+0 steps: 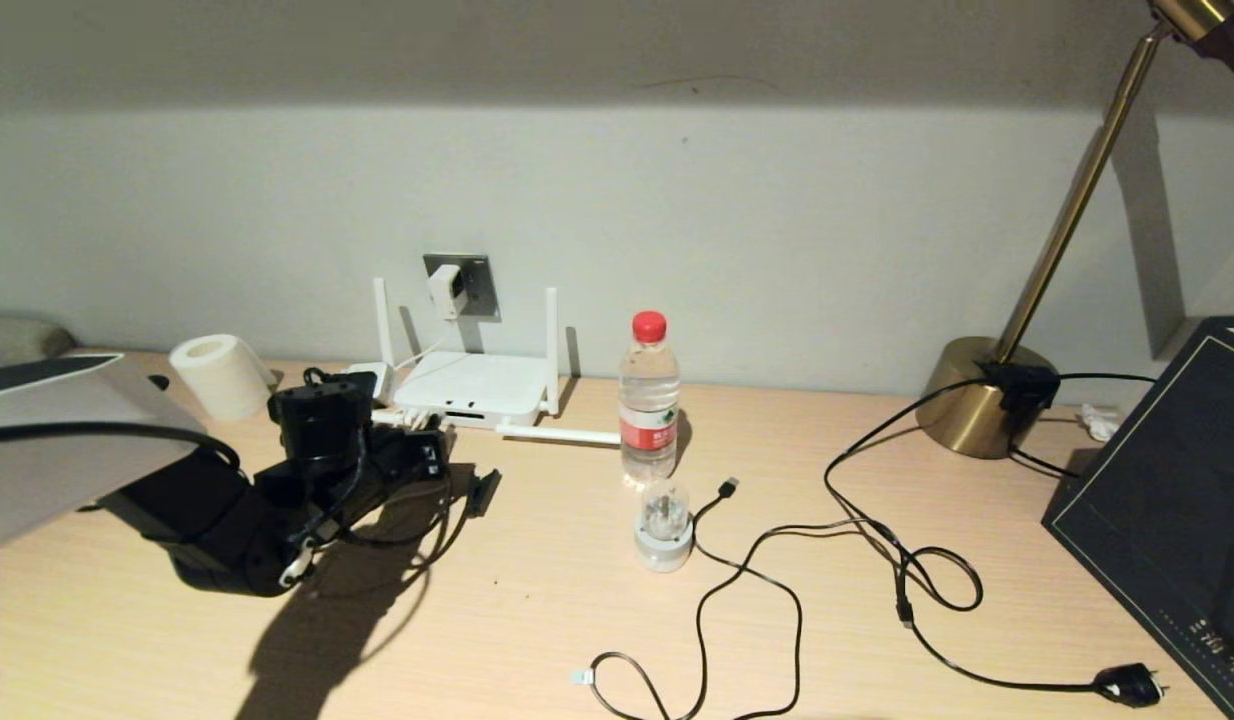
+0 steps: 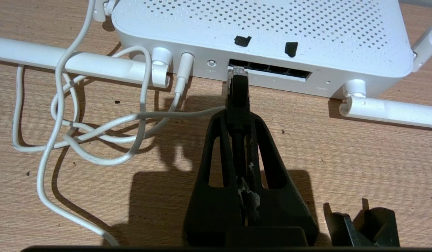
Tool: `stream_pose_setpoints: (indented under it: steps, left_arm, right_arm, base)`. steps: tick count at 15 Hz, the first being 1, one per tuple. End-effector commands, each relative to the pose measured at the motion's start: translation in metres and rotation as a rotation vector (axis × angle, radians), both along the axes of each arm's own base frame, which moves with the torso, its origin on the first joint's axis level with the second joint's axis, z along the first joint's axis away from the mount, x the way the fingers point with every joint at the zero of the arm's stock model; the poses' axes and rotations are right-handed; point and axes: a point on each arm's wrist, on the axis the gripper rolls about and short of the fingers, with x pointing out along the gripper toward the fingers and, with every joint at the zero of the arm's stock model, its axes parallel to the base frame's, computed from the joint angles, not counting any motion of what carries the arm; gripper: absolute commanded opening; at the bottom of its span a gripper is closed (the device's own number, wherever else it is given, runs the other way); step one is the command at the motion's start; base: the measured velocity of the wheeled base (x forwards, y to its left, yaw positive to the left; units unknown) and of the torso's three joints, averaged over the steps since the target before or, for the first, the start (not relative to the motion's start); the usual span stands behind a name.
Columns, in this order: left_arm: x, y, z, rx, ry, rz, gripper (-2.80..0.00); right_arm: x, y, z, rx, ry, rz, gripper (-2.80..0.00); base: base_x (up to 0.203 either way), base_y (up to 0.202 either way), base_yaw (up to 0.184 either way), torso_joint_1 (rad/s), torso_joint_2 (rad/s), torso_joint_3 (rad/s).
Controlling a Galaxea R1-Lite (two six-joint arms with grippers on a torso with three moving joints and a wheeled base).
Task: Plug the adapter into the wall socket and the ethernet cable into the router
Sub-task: Plug cable into router interface
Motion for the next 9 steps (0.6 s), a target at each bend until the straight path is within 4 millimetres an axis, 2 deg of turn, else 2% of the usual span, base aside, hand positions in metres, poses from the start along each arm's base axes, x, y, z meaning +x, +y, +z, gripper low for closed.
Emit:
stream_pose_setpoints:
  steps: [1,4,9]
  left_arm:
    - [0.0035,-0.0005,0.0005,-0.001,-0.007,0.001,-2.80]
    - [0.0071,0.0020,-0.0050,0.000,0.007,0.000,-2.80]
    - [0.0114,0.0036,-0.0013,-0.003,-0.004,0.001,-2.80]
  right_arm:
    - [0.0029,0.0000,-0.0097,0.000,0.036,0.000,-2.80]
    - [0.0029,0.0000,-0.0097,0.000,0.036,0.000,-2.80]
    - [0.0029,0.0000,-0.0097,0.000,0.036,0.000,-2.80]
  base:
    - [0.000,0.000,0.000,0.000,0.00,0.000]
    - [0.000,0.000,0.000,0.000,0.00,0.000]
    - [0.000,0.000,0.000,0.000,0.00,0.000]
